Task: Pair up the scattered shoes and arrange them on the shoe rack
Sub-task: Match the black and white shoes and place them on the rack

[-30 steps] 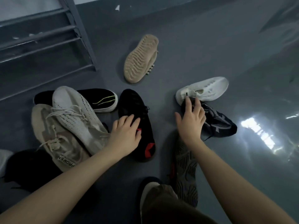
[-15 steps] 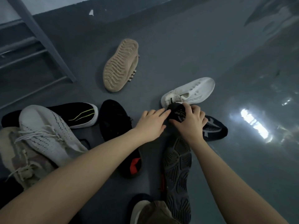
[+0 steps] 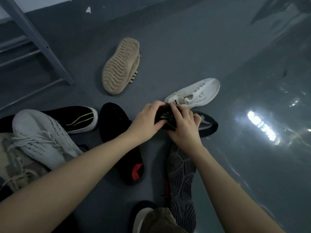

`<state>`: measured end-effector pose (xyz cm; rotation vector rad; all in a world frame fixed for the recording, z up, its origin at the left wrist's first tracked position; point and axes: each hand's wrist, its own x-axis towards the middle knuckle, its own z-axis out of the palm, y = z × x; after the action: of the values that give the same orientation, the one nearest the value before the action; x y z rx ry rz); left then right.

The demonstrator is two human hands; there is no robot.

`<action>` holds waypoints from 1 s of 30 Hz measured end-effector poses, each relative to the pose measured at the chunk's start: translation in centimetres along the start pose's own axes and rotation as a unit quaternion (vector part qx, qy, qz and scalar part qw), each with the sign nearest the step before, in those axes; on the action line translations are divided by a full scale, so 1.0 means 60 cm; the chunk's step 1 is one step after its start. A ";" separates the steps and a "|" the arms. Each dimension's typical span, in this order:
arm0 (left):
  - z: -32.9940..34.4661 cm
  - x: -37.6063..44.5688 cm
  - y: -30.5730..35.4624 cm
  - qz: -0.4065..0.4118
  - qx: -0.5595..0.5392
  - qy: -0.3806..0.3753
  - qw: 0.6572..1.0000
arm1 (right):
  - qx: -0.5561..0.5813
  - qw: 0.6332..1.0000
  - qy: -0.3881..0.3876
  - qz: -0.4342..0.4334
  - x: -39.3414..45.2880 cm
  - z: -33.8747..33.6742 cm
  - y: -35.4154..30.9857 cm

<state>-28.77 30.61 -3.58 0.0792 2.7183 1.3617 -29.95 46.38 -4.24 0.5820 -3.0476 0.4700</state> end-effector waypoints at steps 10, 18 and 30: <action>-0.197 -0.323 -0.053 -0.181 0.019 0.232 0.956 | 0.007 0.924 -0.035 -0.380 -0.009 -0.006 -0.294; -0.209 -0.473 -0.116 -0.389 -0.123 0.311 0.858 | 0.104 0.947 -0.280 -0.116 -0.089 0.073 -0.407; -0.218 -0.560 -0.085 -0.392 -0.377 0.474 0.692 | 0.329 0.928 -0.157 0.076 -0.158 0.050 -0.536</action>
<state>3.13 14.07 2.34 -2.0420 1.7534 2.3164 -9.38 20.39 1.66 0.4493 -3.1928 1.5824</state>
